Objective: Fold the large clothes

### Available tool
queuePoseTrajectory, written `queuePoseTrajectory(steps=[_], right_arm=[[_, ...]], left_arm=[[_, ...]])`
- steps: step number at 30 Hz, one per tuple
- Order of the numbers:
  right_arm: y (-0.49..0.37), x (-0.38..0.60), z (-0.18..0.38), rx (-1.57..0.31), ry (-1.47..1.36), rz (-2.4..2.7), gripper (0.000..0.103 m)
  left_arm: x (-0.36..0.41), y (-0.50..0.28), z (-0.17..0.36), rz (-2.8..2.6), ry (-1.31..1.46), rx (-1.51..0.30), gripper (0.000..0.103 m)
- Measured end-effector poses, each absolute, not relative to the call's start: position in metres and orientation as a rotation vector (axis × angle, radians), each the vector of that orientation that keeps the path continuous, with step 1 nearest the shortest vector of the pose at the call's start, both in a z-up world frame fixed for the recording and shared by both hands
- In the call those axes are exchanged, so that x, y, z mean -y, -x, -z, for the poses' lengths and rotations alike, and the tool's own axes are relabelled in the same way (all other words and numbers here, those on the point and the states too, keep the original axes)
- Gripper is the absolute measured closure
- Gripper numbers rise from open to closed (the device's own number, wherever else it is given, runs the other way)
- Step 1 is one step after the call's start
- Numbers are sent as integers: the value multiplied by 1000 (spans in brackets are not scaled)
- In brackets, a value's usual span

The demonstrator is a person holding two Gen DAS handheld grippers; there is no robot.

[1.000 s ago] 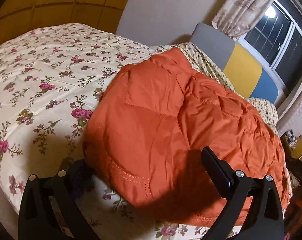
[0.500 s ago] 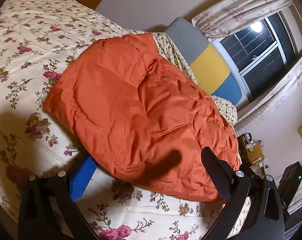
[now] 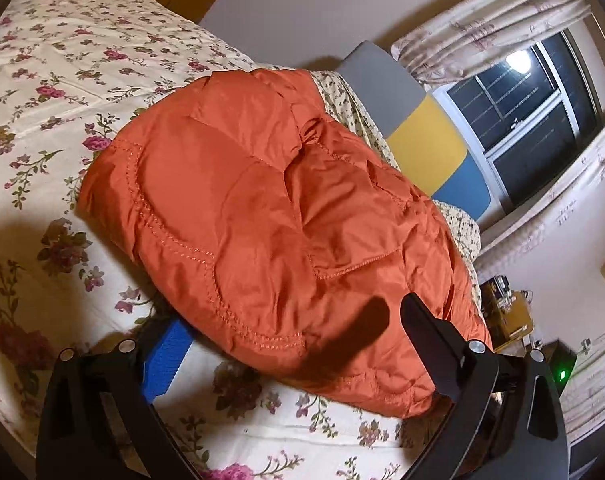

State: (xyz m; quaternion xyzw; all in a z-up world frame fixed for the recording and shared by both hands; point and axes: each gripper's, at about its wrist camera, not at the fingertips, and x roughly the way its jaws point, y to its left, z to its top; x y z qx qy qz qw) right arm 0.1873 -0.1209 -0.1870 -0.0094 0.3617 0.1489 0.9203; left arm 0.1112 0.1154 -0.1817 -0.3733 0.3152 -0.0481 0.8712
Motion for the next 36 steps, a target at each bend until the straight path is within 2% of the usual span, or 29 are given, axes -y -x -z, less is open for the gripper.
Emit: queuePoseTrajectory(steps=[9, 12, 14, 16, 17, 22, 25, 36], right_arm=[[-182, 121, 192, -713, 15, -306, 90], [-179, 123, 193, -711, 8, -310, 90], [-179, 125, 192, -710, 3, -313, 90], [-180, 127, 192, -708, -1, -315, 89], [-180, 128, 192, -708, -3, -316, 89], [-180, 131, 193, -707, -11, -323, 89], [-180, 132, 194, -707, -15, -325, 89], [-186, 141, 196, -728, -69, -337, 89]], left_arm=[[-128, -126, 186, 87, 971, -579, 5], [-135, -130, 189, 66, 1072, -533, 11], [-139, -131, 191, 46, 1118, -517, 19], [-142, -132, 195, 21, 1171, -512, 34], [-144, -132, 197, 8, 1189, -513, 38], [-149, -129, 202, -25, 1231, -521, 70], [-150, -127, 193, -23, 1207, -514, 77], [-86, -124, 99, 103, 699, -385, 80]])
